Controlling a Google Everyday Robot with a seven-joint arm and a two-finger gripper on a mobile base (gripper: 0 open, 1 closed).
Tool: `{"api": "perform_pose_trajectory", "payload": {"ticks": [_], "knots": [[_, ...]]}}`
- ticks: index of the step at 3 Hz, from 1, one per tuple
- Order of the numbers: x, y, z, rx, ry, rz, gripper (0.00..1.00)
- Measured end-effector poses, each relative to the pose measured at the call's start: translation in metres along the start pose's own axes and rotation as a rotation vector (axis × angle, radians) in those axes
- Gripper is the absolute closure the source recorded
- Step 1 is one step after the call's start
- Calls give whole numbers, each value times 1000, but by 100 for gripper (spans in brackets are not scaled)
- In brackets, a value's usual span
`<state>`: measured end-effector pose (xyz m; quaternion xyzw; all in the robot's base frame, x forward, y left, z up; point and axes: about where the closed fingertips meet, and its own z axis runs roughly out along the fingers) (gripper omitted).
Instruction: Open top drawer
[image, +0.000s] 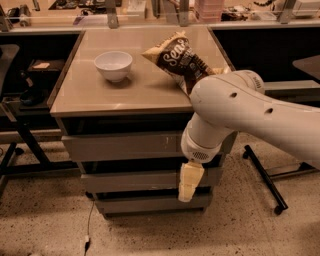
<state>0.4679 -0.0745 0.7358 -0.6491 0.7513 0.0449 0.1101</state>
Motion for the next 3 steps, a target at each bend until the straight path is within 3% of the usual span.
{"api": "perform_pose_trajectory", "payload": {"ticks": [2, 3], "knots": [[-2, 2, 5, 21, 2, -10, 0], [-11, -20, 19, 59, -6, 10, 0]]}}
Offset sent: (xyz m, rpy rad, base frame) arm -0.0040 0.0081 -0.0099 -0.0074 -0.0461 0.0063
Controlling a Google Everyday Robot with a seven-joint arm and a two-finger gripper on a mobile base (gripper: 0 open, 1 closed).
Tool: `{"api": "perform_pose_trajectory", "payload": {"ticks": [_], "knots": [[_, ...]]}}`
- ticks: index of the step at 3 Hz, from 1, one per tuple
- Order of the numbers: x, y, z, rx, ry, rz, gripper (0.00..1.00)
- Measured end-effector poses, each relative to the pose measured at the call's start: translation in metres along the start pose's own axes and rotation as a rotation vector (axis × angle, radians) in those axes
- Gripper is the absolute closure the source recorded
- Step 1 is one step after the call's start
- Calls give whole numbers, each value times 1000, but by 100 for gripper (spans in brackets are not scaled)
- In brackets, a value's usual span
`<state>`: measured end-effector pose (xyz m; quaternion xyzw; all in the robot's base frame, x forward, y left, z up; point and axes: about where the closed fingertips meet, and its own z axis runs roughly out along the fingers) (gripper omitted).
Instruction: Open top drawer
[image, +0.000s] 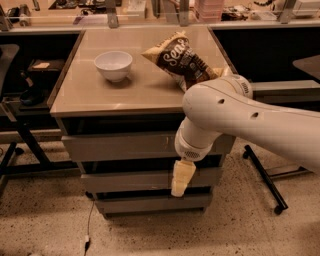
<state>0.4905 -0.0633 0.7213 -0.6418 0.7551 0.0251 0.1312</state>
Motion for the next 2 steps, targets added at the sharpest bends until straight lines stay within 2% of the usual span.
{"api": "perform_pose_trajectory", "payload": {"ticks": [2], "knots": [[-6, -42, 34, 45, 49, 13, 0]]}}
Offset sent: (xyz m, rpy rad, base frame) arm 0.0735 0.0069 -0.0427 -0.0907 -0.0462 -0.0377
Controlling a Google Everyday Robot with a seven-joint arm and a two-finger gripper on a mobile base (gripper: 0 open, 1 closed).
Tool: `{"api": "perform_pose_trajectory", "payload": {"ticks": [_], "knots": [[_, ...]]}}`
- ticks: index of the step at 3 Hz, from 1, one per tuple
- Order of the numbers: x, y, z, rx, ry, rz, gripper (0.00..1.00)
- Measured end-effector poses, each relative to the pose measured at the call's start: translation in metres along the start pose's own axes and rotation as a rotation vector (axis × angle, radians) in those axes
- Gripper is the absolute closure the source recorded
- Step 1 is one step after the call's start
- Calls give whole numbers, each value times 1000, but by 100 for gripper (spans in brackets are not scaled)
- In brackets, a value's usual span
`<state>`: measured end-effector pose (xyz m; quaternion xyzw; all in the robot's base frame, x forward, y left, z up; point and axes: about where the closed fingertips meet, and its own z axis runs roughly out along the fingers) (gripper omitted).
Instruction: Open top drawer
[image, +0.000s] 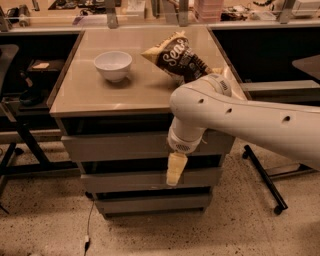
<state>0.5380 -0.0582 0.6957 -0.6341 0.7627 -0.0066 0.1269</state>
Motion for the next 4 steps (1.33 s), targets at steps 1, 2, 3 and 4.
{"api": "perform_pose_trajectory", "payload": {"ticks": [1, 2, 3, 4], "knots": [[0, -14, 15, 10, 21, 0, 0], [0, -31, 29, 27, 35, -8, 0], [0, -42, 45, 32, 45, -20, 0], [-1, -34, 65, 0, 40, -22, 0]]}}
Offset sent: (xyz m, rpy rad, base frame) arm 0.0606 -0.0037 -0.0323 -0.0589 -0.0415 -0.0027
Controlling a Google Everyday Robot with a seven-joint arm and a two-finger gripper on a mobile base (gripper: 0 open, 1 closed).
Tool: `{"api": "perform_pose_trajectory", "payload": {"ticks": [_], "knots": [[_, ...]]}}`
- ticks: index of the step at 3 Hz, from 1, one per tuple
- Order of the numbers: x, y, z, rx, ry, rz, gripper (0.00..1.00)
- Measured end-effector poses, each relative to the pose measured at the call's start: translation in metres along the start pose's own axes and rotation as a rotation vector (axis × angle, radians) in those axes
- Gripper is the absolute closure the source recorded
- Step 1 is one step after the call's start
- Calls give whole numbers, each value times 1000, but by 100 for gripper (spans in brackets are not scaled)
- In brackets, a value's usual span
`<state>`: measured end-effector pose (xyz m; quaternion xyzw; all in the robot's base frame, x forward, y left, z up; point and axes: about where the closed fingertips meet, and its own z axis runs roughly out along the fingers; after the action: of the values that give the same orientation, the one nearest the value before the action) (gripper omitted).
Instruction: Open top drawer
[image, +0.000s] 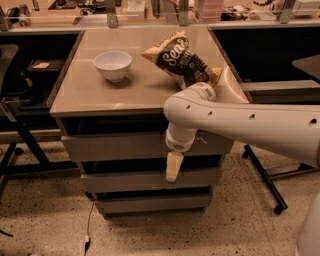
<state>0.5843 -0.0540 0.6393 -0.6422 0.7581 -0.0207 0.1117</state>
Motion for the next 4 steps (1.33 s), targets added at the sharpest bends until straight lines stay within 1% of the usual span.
{"api": "perform_pose_trajectory", "payload": {"ticks": [1, 2, 4], "knots": [[-2, 22, 9, -48, 0, -25, 0], [-2, 22, 9, -48, 0, -25, 0], [6, 48, -10, -96, -38, -29, 0]]}}
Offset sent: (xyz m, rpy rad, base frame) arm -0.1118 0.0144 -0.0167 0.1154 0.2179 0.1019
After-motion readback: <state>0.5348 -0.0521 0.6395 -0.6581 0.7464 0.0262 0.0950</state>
